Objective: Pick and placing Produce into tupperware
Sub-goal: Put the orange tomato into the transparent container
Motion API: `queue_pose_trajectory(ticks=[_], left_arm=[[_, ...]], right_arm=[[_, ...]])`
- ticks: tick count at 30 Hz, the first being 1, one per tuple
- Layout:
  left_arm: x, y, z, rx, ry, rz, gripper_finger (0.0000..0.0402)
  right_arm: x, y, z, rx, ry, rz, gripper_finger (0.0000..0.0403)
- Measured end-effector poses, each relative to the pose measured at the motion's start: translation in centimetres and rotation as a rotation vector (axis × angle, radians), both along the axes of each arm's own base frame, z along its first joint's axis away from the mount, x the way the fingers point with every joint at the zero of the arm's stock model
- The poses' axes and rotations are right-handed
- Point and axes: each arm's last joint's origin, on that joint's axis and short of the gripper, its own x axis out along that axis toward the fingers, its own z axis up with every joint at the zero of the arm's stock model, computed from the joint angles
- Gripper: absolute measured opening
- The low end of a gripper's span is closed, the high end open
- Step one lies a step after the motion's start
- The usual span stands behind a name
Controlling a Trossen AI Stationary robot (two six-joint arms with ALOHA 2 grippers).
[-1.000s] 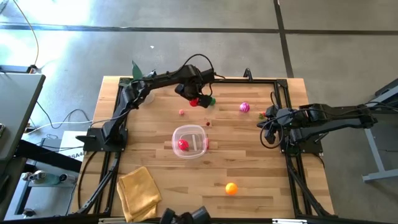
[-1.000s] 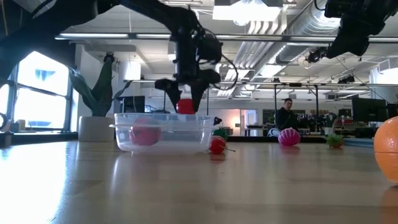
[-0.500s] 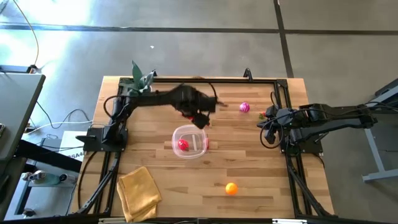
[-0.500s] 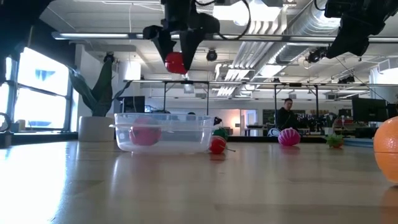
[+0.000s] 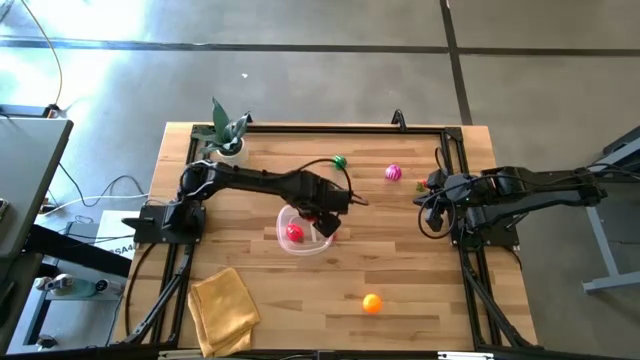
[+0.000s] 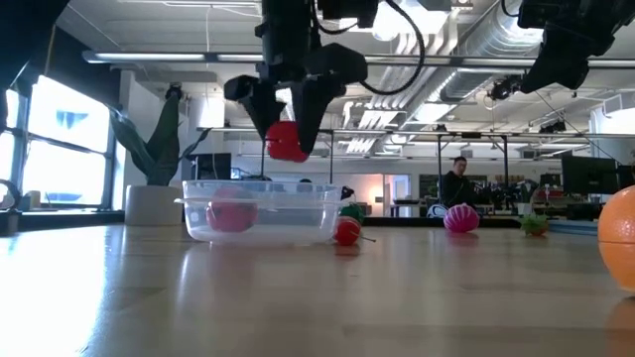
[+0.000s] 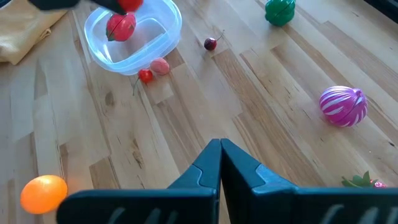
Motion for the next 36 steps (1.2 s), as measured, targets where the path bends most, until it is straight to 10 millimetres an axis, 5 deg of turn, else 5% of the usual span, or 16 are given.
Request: queue_pose_trajectory(ticks=[17,36], left_arm=[[-1.1,-0.3,-7.2,-0.129,-0.053,0.005,0.0269],[-1.0,-0.3,-7.3,-0.116,-0.073,0.015,0.0269]], right_arm=[[0.0,0.0,0.0,0.0,0.0,0.0,0.0],[0.0,0.0,0.0,0.0,0.0,0.0,0.0]])
